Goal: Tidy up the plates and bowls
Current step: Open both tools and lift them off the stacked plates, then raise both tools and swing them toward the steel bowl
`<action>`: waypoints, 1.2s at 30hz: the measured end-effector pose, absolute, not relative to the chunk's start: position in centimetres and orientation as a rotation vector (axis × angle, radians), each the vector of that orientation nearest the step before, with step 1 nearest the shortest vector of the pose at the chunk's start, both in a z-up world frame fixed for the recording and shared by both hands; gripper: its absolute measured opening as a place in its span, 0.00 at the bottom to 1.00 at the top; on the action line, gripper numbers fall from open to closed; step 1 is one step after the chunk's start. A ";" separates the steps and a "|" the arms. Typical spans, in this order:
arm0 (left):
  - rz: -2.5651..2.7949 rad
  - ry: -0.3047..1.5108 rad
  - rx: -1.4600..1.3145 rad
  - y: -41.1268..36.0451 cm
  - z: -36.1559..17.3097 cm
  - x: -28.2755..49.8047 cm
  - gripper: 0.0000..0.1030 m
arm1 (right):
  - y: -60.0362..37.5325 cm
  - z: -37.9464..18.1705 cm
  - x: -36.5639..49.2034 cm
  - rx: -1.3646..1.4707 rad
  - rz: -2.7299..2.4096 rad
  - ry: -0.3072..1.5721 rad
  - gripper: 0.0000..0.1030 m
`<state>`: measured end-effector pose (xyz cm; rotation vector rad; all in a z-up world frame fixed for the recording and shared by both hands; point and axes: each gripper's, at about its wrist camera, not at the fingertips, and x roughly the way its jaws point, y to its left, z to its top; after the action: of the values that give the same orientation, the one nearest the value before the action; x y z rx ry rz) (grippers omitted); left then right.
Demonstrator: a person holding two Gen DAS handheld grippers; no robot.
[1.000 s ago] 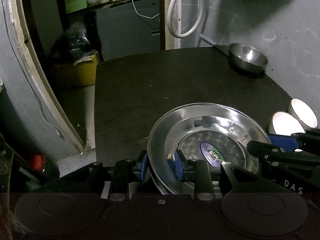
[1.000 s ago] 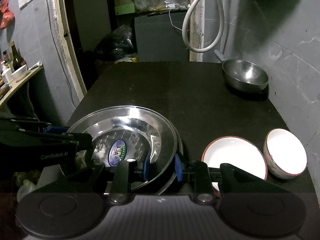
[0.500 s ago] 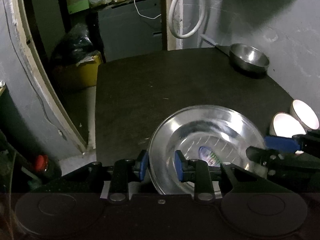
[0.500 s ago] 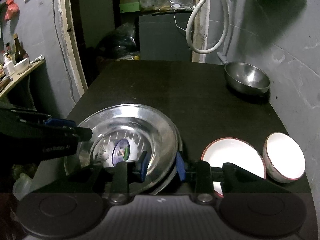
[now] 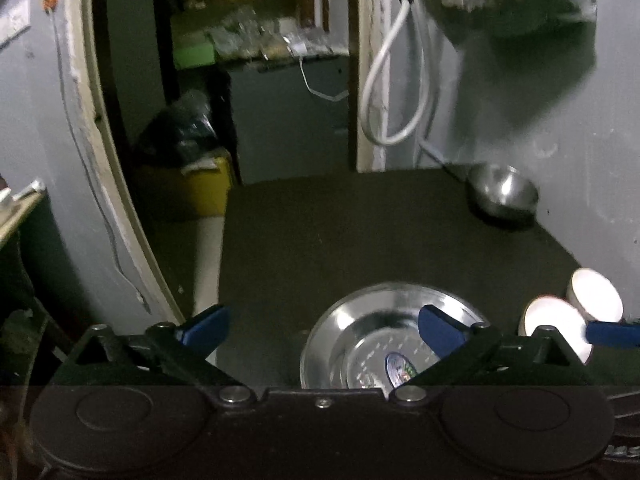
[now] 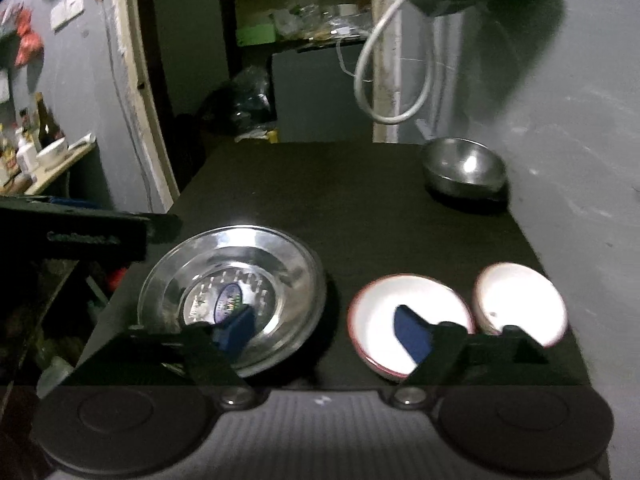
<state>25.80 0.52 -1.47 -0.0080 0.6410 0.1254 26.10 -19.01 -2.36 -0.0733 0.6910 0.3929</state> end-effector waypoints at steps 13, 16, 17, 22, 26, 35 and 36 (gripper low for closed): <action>0.226 0.447 -0.084 -0.7 6.3 16.9 0.99 | -25.5 0.6 21.3 0.069 0.452 0.690 1.00; 0.206 0.435 -0.118 -1.1 7.2 15.6 0.99 | -25.4 1.3 20.0 0.078 0.460 0.673 1.00; 0.187 0.433 -0.129 -1.2 7.4 15.3 0.99 | -25.3 1.6 19.6 0.075 0.458 0.667 1.00; 0.106 0.386 -0.126 -1.5 8.0 13.5 0.99 | -24.7 3.5 17.2 0.050 0.415 0.608 1.00; 0.055 0.351 -0.166 -1.1 8.2 11.2 0.99 | -24.5 5.6 14.5 0.037 0.353 0.588 1.00; -0.071 0.270 -0.214 0.9 10.2 7.2 0.99 | -24.2 14.6 8.9 -0.125 0.203 0.423 1.00; -0.078 0.257 -0.215 1.1 10.7 7.0 0.99 | -24.0 15.7 8.4 -0.136 0.197 0.410 1.00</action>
<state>7.02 1.06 10.74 -0.2146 0.2571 -0.0777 8.44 -24.00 15.69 -0.1358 0.4096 0.1969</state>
